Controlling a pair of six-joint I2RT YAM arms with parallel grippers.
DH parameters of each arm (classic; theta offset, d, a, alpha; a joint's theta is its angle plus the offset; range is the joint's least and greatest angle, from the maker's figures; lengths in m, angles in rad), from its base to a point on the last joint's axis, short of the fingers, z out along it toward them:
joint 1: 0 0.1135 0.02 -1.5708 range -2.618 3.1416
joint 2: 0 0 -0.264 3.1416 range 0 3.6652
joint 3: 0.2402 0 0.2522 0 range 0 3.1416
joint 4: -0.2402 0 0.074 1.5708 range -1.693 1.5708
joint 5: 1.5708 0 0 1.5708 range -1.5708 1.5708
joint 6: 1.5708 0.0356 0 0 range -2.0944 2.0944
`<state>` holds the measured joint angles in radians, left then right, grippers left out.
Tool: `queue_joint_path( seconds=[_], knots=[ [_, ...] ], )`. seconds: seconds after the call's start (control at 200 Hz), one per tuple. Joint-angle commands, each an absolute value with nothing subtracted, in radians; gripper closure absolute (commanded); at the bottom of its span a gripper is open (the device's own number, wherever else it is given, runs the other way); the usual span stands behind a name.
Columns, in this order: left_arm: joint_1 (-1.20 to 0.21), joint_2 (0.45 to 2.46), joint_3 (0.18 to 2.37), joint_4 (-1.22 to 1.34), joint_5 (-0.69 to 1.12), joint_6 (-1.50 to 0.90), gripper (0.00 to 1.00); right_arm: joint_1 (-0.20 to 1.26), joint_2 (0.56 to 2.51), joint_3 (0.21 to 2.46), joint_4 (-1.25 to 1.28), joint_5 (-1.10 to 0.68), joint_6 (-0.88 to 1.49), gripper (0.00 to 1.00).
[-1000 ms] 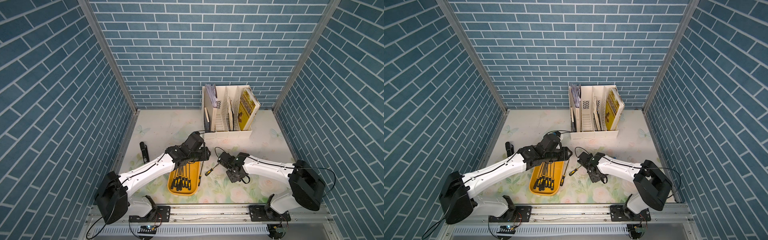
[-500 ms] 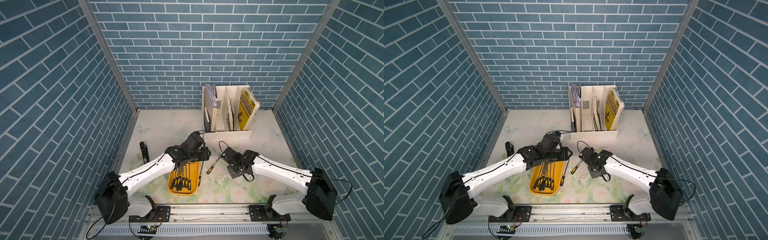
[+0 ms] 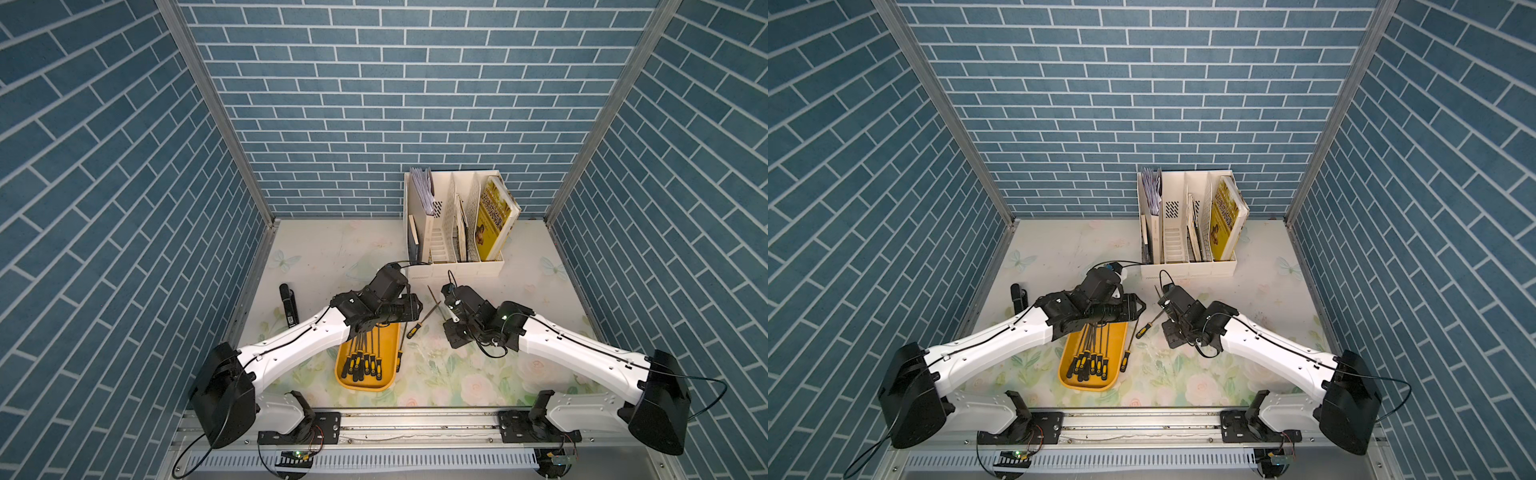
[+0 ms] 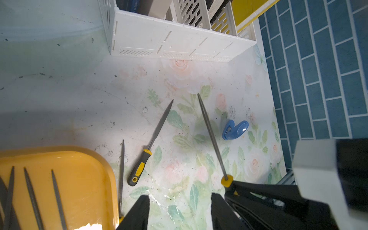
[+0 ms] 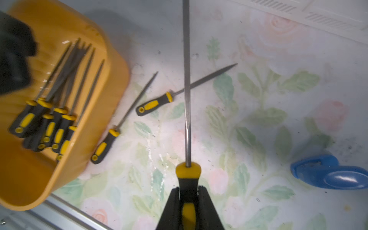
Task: Put the file tool into the storage box
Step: Pick up the file tool from the center of the board, then place the file tool in the storage box.
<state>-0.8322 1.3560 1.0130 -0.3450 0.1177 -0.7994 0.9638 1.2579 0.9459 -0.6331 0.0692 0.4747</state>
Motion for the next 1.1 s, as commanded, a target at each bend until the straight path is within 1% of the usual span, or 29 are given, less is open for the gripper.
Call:
queue_joint_path(
  seconds=[0.0, 0.31, 0.415, 0.475, 0.545, 0.59, 0.625, 0.68, 0.71, 0.8, 0.815, 0.87, 1.0, 1.06, 1.095],
  knots=[
    [-0.845, 1.342, 1.031, -0.314, 0.110, -0.817, 0.44, 0.997, 1.243, 0.912, -0.504, -0.028, 0.509, 1.00],
    [-0.847, 1.358, 1.014, -0.374, -0.001, -0.879, 0.44, 1.077, 1.246, 0.890, -0.446, -0.020, 0.576, 1.00],
    [-0.846, 1.355, 1.009, -0.380, -0.045, -0.891, 0.46, 1.088, 1.240, 0.885, -0.434, -0.029, 0.587, 1.00],
    [-0.845, 1.357, 1.009, -0.384, -0.072, -0.896, 0.50, 1.091, 1.236, 0.884, -0.426, -0.032, 0.593, 1.00],
    [-0.845, 1.359, 1.006, -0.387, -0.095, -0.901, 0.61, 1.091, 1.230, 0.881, -0.416, -0.041, 0.596, 1.00],
    [-0.844, 1.364, 1.003, -0.386, -0.106, -0.903, 0.67, 1.092, 1.229, 0.881, -0.410, -0.048, 0.597, 1.00],
    [-0.844, 1.369, 1.002, -0.387, -0.115, -0.903, 0.74, 1.091, 1.230, 0.883, -0.404, -0.054, 0.597, 1.00],
    [-0.843, 1.374, 1.000, -0.387, -0.127, -0.903, 0.89, 1.092, 1.232, 0.883, -0.395, -0.064, 0.597, 1.00],
    [-0.842, 1.374, 0.999, -0.386, -0.131, -0.903, 0.93, 1.091, 1.232, 0.883, -0.391, -0.065, 0.597, 1.00],
    [-0.841, 1.377, 1.000, -0.393, -0.149, -0.901, 0.96, 1.092, 1.239, 0.885, -0.376, -0.069, 0.596, 1.00],
    [-0.840, 1.376, 1.000, -0.394, -0.149, -0.897, 0.97, 1.092, 1.241, 0.886, -0.374, -0.095, 0.595, 1.00],
    [-0.836, 1.372, 0.999, -0.394, -0.150, -0.895, 1.00, 1.091, 1.245, 0.890, -0.368, -0.106, 0.593, 1.00],
    [-0.827, 1.355, 0.992, -0.413, -0.163, -0.877, 1.00, 1.092, 1.260, 0.907, -0.359, -0.125, 0.578, 1.00],
    [-0.814, 1.338, 0.983, -0.419, -0.161, -0.868, 1.00, 1.091, 1.268, 0.920, -0.355, -0.138, 0.567, 0.91],
    [-0.805, 1.326, 0.977, -0.424, -0.159, -0.863, 1.00, 1.092, 1.273, 0.926, -0.354, -0.144, 0.562, 0.83]
  ],
)
